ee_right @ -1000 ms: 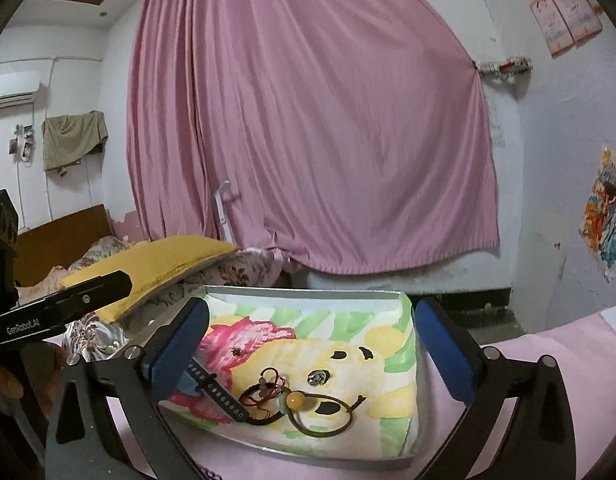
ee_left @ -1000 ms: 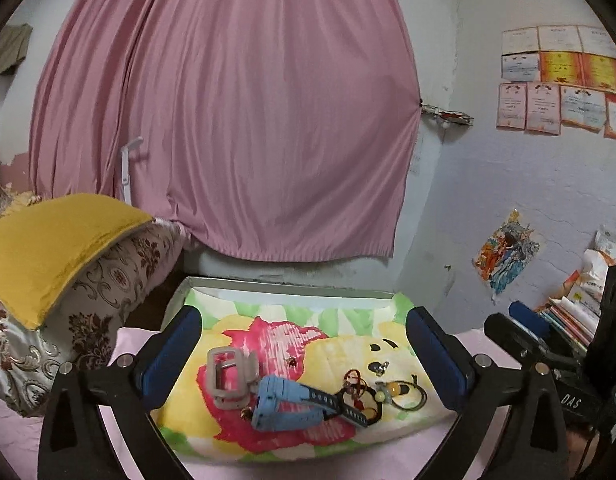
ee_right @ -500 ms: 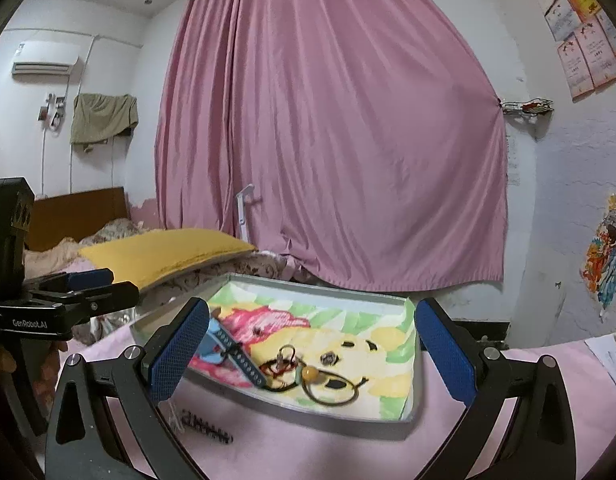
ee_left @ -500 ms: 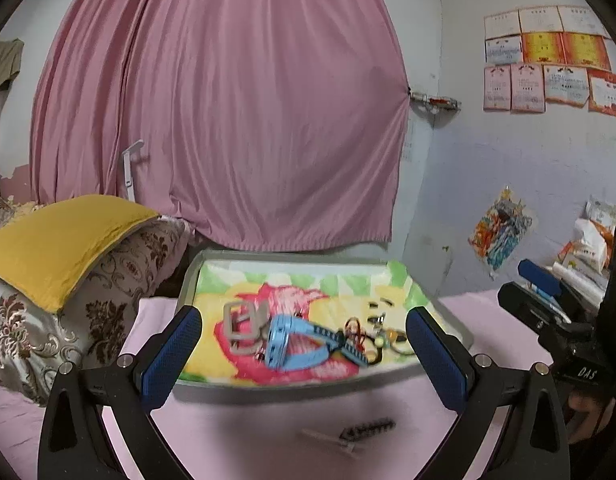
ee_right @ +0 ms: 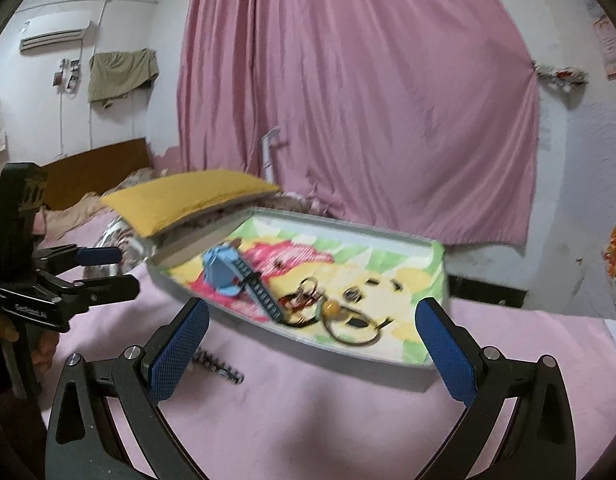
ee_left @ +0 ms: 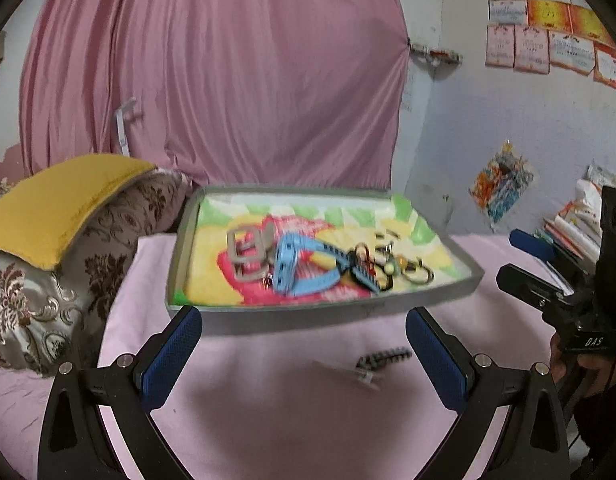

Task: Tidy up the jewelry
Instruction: 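Move both tools toward the hair clip and black-and-white bracelet, then grasp the silver hair clip with the left tool while the right tool grasps the bracelet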

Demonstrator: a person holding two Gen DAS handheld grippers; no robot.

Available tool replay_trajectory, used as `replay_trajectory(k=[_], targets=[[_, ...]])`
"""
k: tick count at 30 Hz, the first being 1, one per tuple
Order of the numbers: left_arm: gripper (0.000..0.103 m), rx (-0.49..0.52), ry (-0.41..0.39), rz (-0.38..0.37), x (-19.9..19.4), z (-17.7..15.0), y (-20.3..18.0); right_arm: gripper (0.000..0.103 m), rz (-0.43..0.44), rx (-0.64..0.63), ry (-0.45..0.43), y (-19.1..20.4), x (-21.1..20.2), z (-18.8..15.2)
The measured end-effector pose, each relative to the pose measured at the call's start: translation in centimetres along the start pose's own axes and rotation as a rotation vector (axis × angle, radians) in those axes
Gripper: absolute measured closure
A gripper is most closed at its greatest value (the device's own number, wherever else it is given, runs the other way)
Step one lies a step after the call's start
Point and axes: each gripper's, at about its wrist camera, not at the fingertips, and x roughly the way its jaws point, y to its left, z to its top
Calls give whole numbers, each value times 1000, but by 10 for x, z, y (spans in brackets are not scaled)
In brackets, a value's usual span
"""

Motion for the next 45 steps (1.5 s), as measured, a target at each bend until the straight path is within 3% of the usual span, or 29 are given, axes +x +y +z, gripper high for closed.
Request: replay_trajectory(k=[5, 9, 15, 19, 34, 39, 45], targets=[[2, 12, 83, -36, 9, -8, -3, 5, 54, -28, 100, 6, 19, -7], [19, 22, 161, -72, 18, -15, -7, 26, 113, -50, 184, 13, 35, -14], [32, 9, 235, -128, 29, -23, -12, 55, 204, -110, 300, 23, 54, -24], [36, 10, 259, -149, 33, -24, -16, 61, 261, -146, 366, 31, 67, -29], [48, 1, 316, -150, 55, -22, -24, 71, 307, -256, 430, 49, 93, -23], [56, 9, 322, -142, 57, -20, -24, 85, 331, -270, 429, 54, 96, -20], [57, 9, 327, -147, 55, -20, -21, 97, 329, -280, 433, 61, 92, -21]])
